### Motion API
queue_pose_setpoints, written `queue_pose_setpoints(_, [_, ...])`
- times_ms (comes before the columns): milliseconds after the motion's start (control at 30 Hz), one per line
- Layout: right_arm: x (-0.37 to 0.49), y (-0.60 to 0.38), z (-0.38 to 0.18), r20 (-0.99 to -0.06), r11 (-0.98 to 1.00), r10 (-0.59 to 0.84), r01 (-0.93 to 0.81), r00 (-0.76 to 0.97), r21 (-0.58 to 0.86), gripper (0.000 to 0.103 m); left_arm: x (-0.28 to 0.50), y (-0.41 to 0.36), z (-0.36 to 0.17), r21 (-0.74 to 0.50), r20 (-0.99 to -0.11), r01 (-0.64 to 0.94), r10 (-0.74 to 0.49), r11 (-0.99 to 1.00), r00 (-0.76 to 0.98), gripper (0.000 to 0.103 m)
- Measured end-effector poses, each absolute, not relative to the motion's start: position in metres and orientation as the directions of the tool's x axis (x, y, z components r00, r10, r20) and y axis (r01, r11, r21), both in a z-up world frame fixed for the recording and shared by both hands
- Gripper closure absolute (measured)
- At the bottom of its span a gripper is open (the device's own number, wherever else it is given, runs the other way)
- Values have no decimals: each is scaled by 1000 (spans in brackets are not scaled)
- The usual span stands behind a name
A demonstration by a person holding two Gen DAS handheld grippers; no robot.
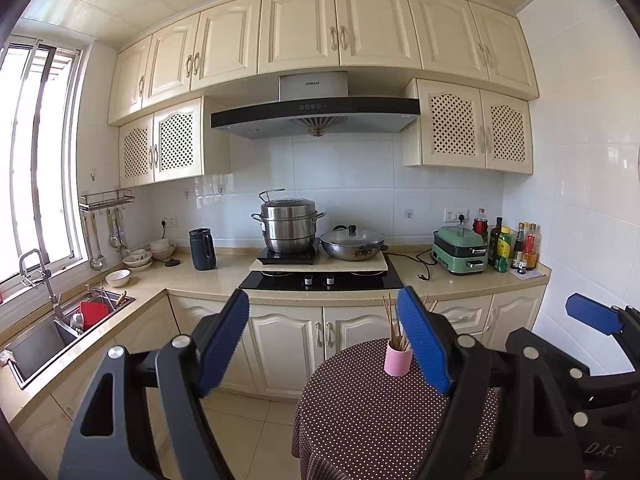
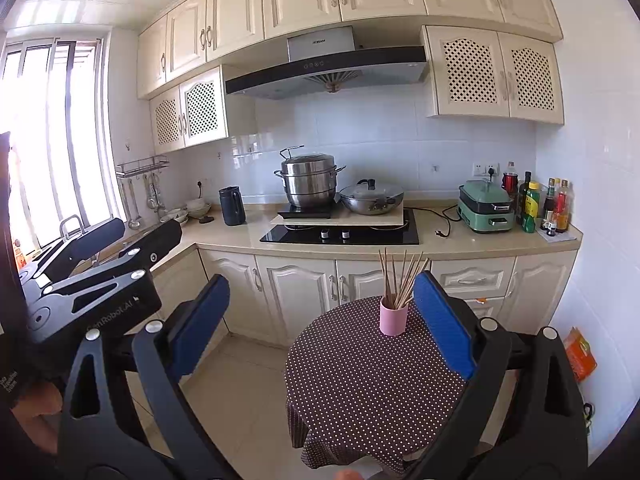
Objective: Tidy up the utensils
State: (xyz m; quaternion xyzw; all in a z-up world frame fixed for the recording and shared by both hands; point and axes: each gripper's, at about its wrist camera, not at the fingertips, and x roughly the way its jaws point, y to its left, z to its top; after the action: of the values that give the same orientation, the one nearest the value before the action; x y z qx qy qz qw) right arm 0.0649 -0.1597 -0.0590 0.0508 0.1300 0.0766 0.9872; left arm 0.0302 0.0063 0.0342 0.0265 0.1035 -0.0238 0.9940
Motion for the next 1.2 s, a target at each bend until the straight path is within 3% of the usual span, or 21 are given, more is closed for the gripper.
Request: queue_pose_setpoints(1200, [74,-155,-63,-256,981,177,-150,950,122,11,34,8,30,49,-212,42,-31,998,977,28])
